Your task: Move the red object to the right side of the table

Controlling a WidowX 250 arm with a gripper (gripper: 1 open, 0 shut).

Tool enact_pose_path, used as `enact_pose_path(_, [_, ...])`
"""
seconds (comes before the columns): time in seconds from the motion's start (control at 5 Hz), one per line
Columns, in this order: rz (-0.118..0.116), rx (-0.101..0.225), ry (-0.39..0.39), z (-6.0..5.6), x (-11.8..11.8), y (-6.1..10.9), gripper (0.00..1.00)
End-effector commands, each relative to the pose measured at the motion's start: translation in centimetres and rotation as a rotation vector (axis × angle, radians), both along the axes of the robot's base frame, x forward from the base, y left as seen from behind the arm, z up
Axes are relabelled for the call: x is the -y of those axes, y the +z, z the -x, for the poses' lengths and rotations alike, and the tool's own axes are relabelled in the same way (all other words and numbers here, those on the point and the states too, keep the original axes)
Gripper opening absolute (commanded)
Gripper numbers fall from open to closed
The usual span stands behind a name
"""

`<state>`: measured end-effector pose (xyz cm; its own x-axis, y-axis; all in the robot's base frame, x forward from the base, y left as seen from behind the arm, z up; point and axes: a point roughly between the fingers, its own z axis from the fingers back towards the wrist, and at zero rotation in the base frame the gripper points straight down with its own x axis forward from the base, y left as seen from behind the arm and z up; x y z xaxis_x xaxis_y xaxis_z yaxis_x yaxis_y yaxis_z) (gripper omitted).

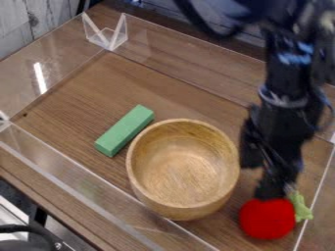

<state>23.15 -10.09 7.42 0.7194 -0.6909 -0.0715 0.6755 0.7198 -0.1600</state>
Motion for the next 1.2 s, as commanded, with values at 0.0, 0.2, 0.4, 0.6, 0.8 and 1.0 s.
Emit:
enact_pose_path(0.0, [0.033, 0.081, 0.029, -1.6, 0.9, 3.0, 1.00])
enact_pose_path(0.2, [0.033, 0.108, 0.056, -2.5, 1.4, 4.1, 1.00])
enact_pose_path(0.4, [0.028, 0.125, 0.089, -2.6, 1.4, 5.3, 1.00])
enact_pose_path(0.6, [0.022, 0.139, 0.115, -2.7, 1.4, 6.3, 1.00])
enact_pose_path(0.8, [0.020, 0.155, 0.092, -3.5, 1.4, 5.7, 1.00])
enact_pose_path(1.0, [0.018, 0.167, 0.056, -4.1, 1.4, 4.9, 1.00])
